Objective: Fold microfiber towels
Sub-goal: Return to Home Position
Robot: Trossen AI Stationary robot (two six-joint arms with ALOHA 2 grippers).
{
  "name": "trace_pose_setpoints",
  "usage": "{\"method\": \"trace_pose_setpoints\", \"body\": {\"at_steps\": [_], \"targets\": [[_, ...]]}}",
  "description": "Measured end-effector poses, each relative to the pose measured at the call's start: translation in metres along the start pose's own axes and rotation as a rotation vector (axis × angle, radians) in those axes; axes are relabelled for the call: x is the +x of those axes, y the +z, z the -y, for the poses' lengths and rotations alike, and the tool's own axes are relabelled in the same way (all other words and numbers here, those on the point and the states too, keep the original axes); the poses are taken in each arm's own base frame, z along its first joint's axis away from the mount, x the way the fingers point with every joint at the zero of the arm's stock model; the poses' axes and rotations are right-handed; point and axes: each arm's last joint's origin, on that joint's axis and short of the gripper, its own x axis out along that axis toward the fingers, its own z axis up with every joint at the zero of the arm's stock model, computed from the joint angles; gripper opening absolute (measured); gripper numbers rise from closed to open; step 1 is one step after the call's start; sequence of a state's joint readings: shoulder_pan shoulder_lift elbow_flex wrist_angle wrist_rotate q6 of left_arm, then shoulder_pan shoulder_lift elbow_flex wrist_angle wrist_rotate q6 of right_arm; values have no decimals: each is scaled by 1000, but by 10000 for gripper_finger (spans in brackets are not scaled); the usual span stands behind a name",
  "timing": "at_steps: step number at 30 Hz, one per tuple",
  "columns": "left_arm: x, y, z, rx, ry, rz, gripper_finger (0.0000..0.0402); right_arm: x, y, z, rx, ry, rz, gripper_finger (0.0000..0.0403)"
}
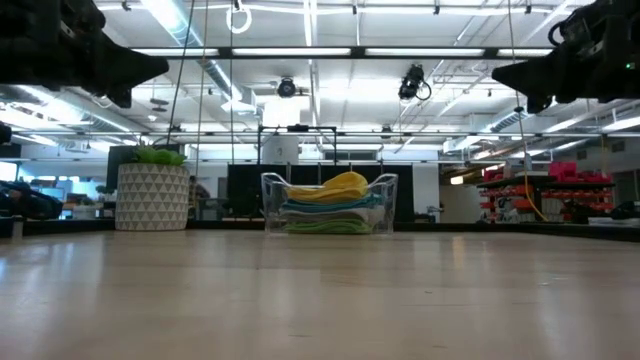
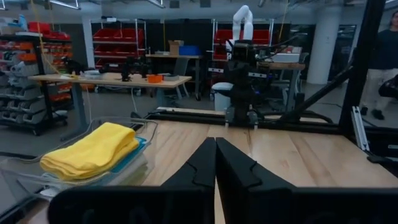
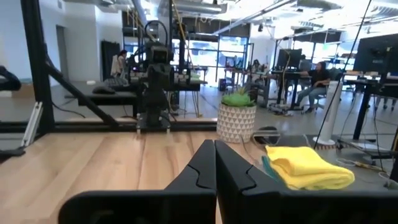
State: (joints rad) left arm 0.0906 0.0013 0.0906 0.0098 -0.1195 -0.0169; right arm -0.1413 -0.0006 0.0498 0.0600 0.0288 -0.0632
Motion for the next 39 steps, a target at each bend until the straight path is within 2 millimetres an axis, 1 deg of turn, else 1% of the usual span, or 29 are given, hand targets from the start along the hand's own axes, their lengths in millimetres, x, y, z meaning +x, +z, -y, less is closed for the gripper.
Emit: {"method": "trace_pose_setpoints", "body": {"at_steps": [2, 5, 6, 12, 16, 20, 27, 33, 39], "targets": [[1, -3, 0, -2, 0, 6, 17, 1, -3, 0, -6, 1, -4, 0], [4, -19, 0, -16, 1, 11, 7, 1, -7, 0, -15, -1, 7, 0], [4, -20, 0, -20, 10, 2, 5, 2, -9, -1, -15, -1, 9, 0], [4, -17, -1, -1, 30, 32, 18, 2, -11, 2, -17, -25, -3, 1], [4, -18, -2, 10, 37, 21, 9, 2, -14, 5, -21, -62, -32, 1], [4, -23, -3, 10, 100, -30, 6, 1, -20, 10, 0, -106, -94, 1], [4, -24, -5, 22, 135, -39, 29, 0, -20, 17, -6, -185, -96, 9], [4, -26, -5, 14, 147, -56, 22, 0, -20, 22, -27, -232, -101, 24], [4, -26, -5, 14, 147, -56, 16, -1, -20, 22, -29, -240, -102, 25]]}}
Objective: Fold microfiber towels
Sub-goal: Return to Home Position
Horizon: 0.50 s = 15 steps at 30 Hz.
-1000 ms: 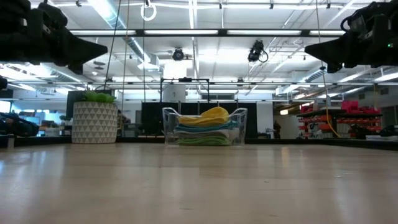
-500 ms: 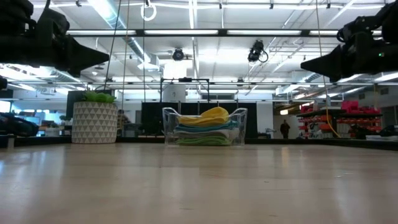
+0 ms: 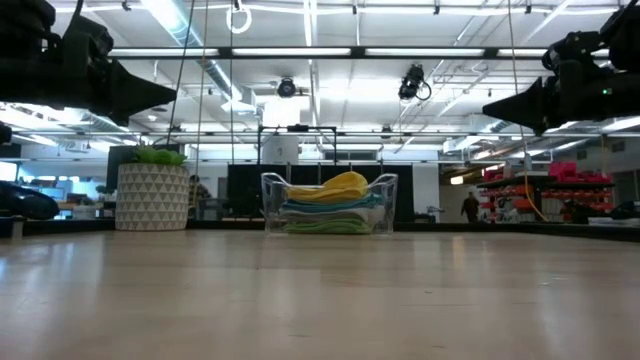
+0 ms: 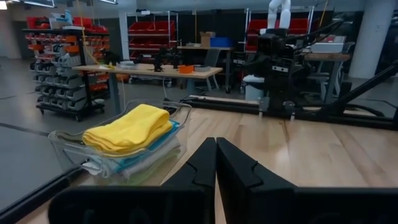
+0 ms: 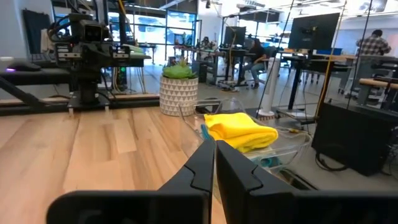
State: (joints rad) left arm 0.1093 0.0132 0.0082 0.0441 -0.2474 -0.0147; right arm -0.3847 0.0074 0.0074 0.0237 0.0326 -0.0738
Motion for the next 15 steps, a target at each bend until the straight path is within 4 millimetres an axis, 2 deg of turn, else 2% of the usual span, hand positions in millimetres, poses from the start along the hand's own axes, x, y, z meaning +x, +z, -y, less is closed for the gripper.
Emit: {"method": "trace_pose_setpoints", "body": {"at_steps": [10, 15], "targets": [[0, 2, 0, -6, 9, 24, 35, 0, 0, 0, 0, 0, 0, 24], [0, 3, 0, -8, 8, 30, 32, 0, 0, 0, 0, 0, 0, 25]]}}
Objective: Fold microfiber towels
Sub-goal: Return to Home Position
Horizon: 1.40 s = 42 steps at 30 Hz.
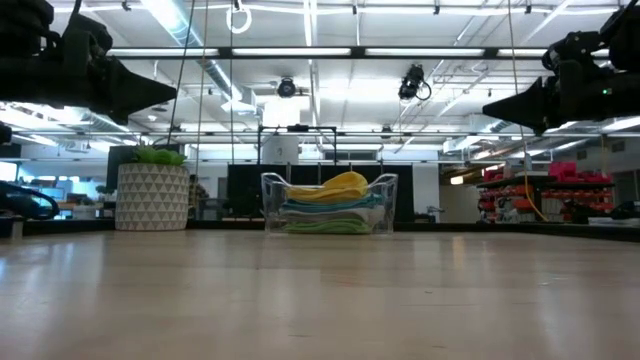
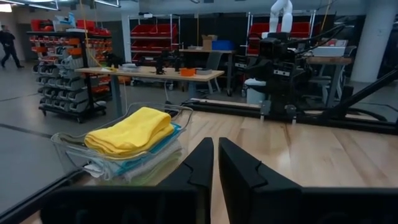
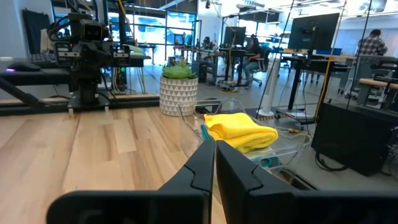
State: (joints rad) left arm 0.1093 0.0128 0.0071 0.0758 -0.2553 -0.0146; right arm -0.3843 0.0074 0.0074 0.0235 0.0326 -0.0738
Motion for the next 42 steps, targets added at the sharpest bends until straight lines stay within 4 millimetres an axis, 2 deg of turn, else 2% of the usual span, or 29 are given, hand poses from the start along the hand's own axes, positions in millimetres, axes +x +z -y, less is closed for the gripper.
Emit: {"method": "trace_pose_setpoints", "body": {"at_steps": [9, 21, 35, 42], "targets": [[0, 1, 0, -1, -4, 6, 18, 0, 0, 0, 0, 0, 0, 26], [0, 1, 0, -1, -5, 7, 36, 0, 0, 0, 0, 0, 1, 25], [0, 1, 0, -2, -6, 8, 19, 0, 0, 0, 0, 0, 1, 27], [0, 1, 0, -1, -6, 8, 26, 0, 0, 0, 0, 0, 1, 27]]}}
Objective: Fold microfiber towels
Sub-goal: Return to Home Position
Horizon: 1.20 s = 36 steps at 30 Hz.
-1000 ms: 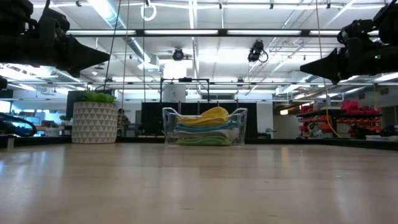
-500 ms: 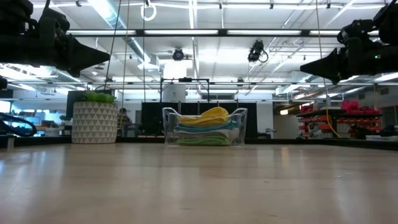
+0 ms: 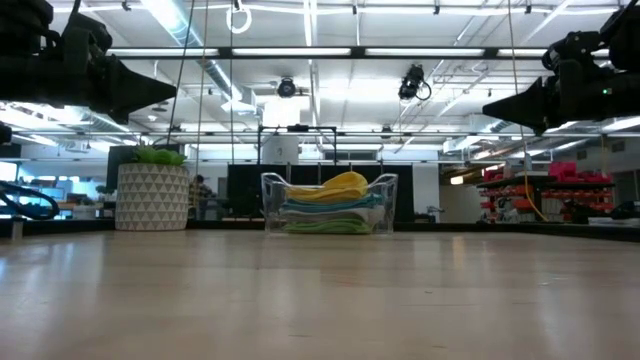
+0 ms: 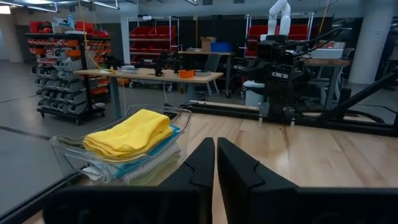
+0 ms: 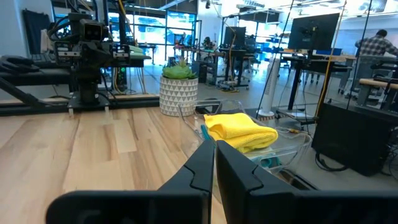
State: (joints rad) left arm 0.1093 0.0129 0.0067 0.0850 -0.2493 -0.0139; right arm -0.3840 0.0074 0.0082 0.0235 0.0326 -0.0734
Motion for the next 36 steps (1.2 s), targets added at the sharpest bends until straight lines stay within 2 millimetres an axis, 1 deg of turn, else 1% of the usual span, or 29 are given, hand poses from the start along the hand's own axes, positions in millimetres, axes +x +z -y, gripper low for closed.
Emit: {"method": "trace_pose_setpoints", "body": {"at_steps": [7, 19, 30, 36], "targets": [[0, 0, 0, 0, 0, 0, 36, 0, 0, 0, 0, 0, 0, 27], [0, 0, 0, 0, 0, 0, 20, 0, 0, 0, 0, 0, 0, 27], [0, 0, 0, 0, 0, 0, 36, 0, 0, 0, 0, 0, 0, 27], [0, 0, 0, 0, 0, 0, 29, 0, 0, 0, 0, 0, 0, 27]]}}
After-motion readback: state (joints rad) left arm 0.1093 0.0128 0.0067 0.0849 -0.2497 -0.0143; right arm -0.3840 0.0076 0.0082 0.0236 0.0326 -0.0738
